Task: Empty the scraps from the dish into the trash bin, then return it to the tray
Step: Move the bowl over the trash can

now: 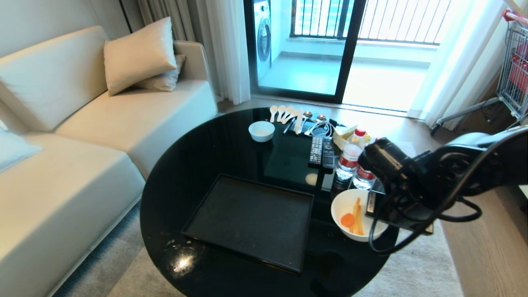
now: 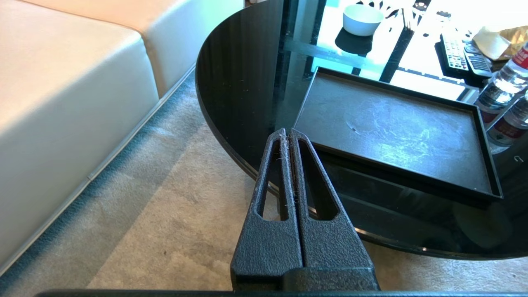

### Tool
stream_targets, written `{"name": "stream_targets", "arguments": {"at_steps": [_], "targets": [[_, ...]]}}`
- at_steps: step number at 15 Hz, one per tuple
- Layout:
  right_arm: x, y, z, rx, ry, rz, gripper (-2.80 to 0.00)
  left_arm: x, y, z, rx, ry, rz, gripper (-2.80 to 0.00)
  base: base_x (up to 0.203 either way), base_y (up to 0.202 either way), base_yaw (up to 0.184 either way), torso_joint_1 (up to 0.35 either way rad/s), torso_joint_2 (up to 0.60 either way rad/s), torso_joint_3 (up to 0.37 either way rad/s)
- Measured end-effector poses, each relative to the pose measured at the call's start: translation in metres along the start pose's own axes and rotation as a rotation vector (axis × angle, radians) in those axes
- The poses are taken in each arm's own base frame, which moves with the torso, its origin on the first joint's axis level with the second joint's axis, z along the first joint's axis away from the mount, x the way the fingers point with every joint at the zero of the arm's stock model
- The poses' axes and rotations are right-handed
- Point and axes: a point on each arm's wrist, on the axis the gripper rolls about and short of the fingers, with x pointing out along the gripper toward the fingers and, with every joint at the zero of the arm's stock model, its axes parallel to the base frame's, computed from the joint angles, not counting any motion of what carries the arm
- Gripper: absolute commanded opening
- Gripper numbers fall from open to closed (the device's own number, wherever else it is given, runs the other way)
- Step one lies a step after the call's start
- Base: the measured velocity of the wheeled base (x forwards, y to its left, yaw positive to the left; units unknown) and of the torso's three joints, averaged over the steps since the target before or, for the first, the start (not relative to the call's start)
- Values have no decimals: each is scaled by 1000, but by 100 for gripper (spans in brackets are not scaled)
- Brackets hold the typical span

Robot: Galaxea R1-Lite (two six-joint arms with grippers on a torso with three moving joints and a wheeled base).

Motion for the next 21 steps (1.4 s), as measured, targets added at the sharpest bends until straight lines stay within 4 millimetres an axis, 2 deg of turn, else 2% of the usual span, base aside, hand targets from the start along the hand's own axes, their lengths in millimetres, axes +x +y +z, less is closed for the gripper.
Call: {"name": "stream_targets", "arguments": {"at_steps": [5, 8, 14, 21], "targets": [[-23, -75, -31, 22, -9, 14, -280, 0, 0, 0, -1, 0, 1, -280, 0, 0, 0, 0, 0, 0], [-33, -108, -52, 20, -34, 27, -280, 0, 0, 0, 0, 0, 0, -280, 0, 0, 0, 0, 0, 0], [-41, -141, -79, 52, -40, 51, -280, 0, 0, 0, -1, 0, 0, -280, 0, 0, 0, 0, 0, 0], [-47, -157, -94, 66, -62, 68, -280, 0, 0, 0, 0, 0, 0, -280, 0, 0, 0, 0, 0, 0]]}}
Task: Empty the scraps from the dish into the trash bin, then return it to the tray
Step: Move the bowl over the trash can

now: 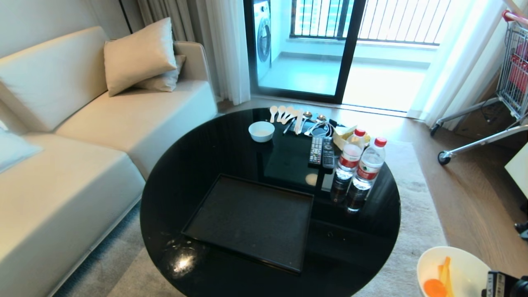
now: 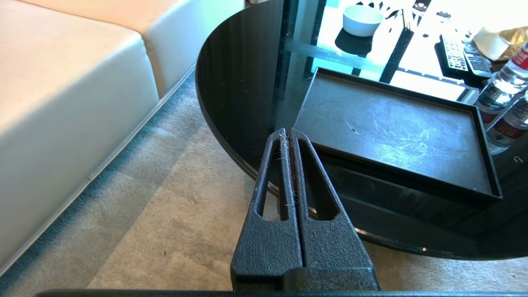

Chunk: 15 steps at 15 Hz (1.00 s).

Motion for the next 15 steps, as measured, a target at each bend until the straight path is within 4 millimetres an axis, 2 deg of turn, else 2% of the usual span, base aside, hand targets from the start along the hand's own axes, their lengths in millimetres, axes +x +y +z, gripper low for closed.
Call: {"name": "stream_targets", "arguments": {"at_steps": [15], "targets": [[-4, -4, -2, 4, -16, 13, -280, 0, 0, 0, -1, 0, 0, -280, 0, 0, 0, 0, 0, 0]]}}
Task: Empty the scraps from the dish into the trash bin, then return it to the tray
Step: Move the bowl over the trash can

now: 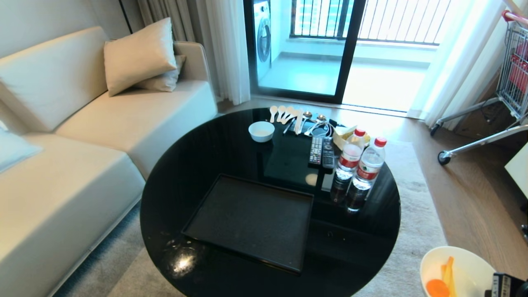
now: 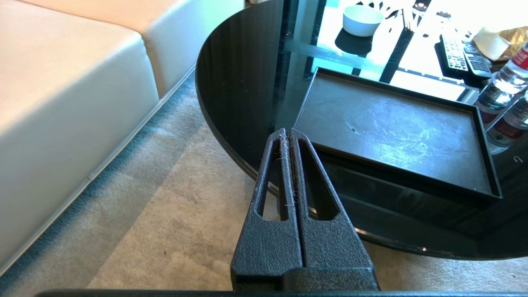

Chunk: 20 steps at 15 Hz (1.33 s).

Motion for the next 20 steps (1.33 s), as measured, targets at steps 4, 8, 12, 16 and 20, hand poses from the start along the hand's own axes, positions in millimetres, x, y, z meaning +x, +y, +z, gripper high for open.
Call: {"name": "stream_targets", "arguments": {"at_steps": [4, 8, 12, 16, 20], "targets": [[1, -1, -1, -3, 3, -4, -280, 0, 0, 0, 0, 0, 0, -280, -151, 0, -1, 2, 3, 3], [2, -2, -3, -8, 9, -11, -280, 0, 0, 0, 0, 0, 0, -280, -187, 0, 0, 1, 2, 2], [1, -2, -2, -6, 3, -5, -280, 0, 0, 0, 0, 0, 0, -280, -188, 0, 0, -1, 2, 1], [1, -2, -2, -8, 0, -3, -280, 0, 0, 0, 0, 0, 0, -280, -183, 0, -1, 3, 0, 2], [-1, -2, -2, -6, -5, 2, -280, 0, 0, 0, 0, 0, 0, -280, -46, 0, -1, -3, 1, 3]]}}
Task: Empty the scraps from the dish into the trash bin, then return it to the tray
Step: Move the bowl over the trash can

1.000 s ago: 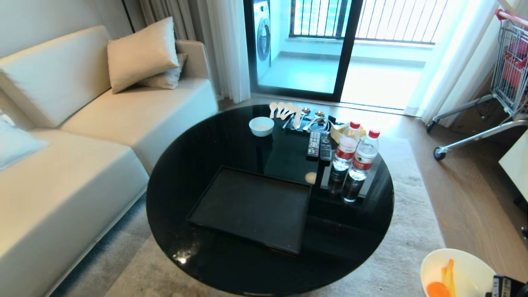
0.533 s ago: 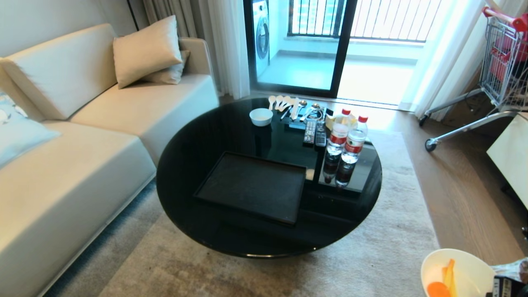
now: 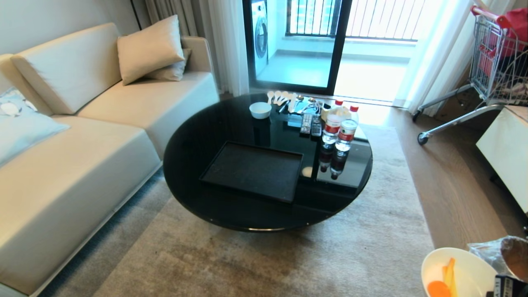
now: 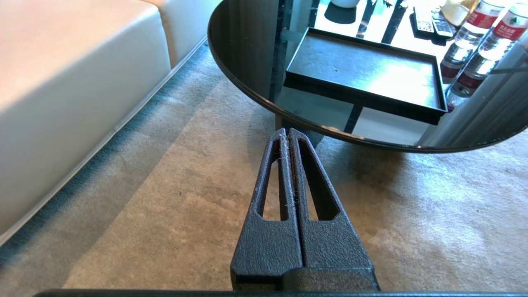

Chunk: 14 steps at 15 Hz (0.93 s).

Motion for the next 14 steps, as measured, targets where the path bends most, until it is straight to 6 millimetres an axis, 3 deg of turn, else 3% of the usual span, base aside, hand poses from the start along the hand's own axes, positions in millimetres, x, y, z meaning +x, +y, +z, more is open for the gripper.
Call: {"name": "stream_targets", "arguments": {"at_steps": [14], "targets": [[-6, -8, -7, -44, -10, 13, -280, 0, 0, 0, 1, 0, 1, -280, 0, 0, 0, 0, 0, 0]]}}
